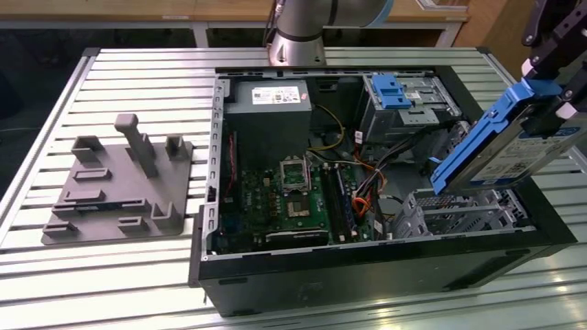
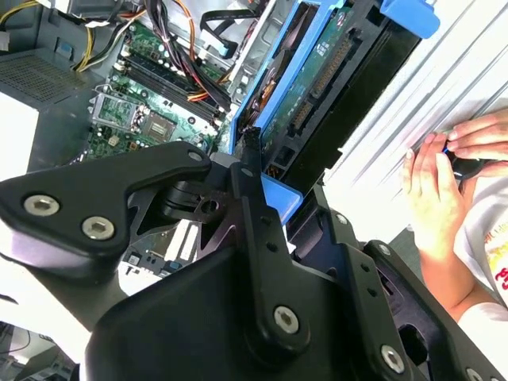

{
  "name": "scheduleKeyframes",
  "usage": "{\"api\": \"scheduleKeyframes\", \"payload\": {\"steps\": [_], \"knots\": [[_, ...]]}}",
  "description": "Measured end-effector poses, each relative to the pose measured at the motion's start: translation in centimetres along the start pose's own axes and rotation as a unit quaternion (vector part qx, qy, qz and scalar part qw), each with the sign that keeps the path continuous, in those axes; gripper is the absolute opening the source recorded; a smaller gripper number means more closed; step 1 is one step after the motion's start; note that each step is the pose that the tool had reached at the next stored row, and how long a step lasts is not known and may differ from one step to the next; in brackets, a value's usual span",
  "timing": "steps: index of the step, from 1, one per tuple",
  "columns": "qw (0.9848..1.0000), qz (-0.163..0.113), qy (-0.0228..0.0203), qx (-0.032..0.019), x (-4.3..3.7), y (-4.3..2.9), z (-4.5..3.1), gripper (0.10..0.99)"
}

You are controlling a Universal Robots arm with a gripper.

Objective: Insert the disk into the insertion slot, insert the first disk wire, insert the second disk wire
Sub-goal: 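Insert the disk into the insertion slot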

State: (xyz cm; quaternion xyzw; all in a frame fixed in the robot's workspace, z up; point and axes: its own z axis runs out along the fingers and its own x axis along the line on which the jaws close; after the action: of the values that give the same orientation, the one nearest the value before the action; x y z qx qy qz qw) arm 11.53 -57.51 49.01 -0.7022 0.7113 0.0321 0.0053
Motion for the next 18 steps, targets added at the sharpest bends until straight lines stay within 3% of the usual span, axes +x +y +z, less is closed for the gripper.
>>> {"api": "scheduleKeyframes", "payload": {"steps": [12, 18], "knots": [[1.0, 0.0, 0.0, 0.0, -0.03, -0.03, 0.66, 0.365], [1.0, 0.0, 0.0, 0.0, -0.47, -0.07, 0.89, 0.365]]}}
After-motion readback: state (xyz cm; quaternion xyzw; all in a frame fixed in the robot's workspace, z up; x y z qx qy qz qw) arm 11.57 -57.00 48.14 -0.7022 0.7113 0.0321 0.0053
